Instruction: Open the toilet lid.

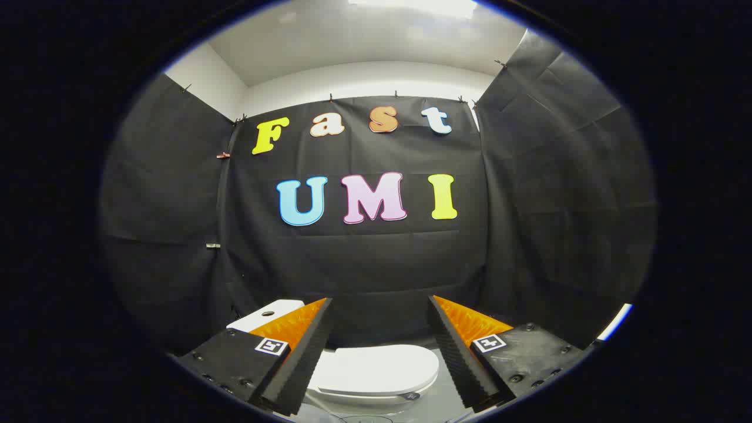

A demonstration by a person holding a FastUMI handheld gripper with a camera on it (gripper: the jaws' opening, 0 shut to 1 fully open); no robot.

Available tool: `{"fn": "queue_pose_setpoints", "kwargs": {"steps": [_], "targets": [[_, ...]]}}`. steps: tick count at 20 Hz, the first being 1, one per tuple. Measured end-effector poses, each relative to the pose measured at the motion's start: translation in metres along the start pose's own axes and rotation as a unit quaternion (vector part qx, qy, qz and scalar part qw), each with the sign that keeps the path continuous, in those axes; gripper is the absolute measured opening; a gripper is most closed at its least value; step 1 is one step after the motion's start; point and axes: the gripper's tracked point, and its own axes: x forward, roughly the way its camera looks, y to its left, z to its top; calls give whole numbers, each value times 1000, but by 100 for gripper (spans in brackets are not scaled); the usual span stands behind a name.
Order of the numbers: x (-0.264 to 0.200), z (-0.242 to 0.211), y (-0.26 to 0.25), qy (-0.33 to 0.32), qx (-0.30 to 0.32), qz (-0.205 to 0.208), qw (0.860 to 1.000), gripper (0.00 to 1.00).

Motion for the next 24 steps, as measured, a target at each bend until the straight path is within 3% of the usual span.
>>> {"fn": "queue_pose_setpoints", "kwargs": {"steps": [24], "targets": [[-6,5,-3,-1,1,-10,1000,98]]}}
